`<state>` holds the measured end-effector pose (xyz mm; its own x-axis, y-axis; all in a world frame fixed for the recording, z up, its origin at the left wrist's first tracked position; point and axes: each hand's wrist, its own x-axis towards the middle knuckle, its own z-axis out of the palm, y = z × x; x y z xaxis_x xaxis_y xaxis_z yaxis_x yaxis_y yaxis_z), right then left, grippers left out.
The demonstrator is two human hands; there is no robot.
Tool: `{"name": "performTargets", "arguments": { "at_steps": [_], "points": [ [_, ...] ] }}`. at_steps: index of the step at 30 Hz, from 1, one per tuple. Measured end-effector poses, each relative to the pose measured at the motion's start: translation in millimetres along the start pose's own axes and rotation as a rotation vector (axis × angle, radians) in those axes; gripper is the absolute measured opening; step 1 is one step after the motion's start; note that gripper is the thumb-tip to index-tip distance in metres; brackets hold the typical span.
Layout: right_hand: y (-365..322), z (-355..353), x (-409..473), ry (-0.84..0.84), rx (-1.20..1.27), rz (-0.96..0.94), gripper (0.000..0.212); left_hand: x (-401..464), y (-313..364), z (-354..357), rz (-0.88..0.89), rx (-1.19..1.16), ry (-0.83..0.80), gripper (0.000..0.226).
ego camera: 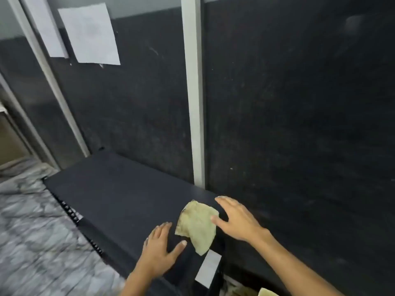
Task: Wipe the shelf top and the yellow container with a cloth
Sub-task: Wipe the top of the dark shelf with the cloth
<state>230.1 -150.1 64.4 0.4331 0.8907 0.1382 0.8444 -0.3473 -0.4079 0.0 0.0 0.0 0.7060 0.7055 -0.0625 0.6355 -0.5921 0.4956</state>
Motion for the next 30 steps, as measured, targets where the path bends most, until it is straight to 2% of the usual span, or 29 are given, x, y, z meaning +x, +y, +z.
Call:
{"name": "performTargets", "arguments": {
  "at_steps": [4, 7, 9, 11, 13, 23, 30],
  "points": [
    [-22.1, 60.9, 18.5, -0.130, -0.052, -0.103, 0.065, -1.5, -16.1, 25.3, -0.036, 0.049, -0.023, 0.131],
    [-23.1, 103.8, 35.1, -0.161, -0.098, -0.086, 0.068, 3.2, -17.7, 42.0, -0.034, 0.122, -0.011, 0.128],
    [-18.8, 121.6, 44.0, -0.140, -0.127, -0.061, 0.071, 6.3, -15.2, 47.2, -0.006, 0.169, 0.009, 0.118],
    [-16.5, 135.4, 49.2, -0.093, -0.148, -0.051, 0.074, 7.2, -16.4, 53.1, -0.004, 0.203, -0.053, 0.103],
    [-14.4, 145.6, 50.4, -0.030, -0.190, -0.047, 0.074, 7.8, -16.6, 58.6, 0.000, 0.260, -0.017, 0.097],
    [-10.1, 159.8, 46.2, -0.007, -0.195, 0.032, 0.054, 13.7, -12.9, 67.7, 0.003, 0.301, 0.049, 0.096],
    [-4.5, 161.0, 38.5, 0.100, -0.097, 0.017, 0.048, 15.1, -12.7, 71.6, 0.004, 0.293, 0.064, 0.092]
  ]
}}
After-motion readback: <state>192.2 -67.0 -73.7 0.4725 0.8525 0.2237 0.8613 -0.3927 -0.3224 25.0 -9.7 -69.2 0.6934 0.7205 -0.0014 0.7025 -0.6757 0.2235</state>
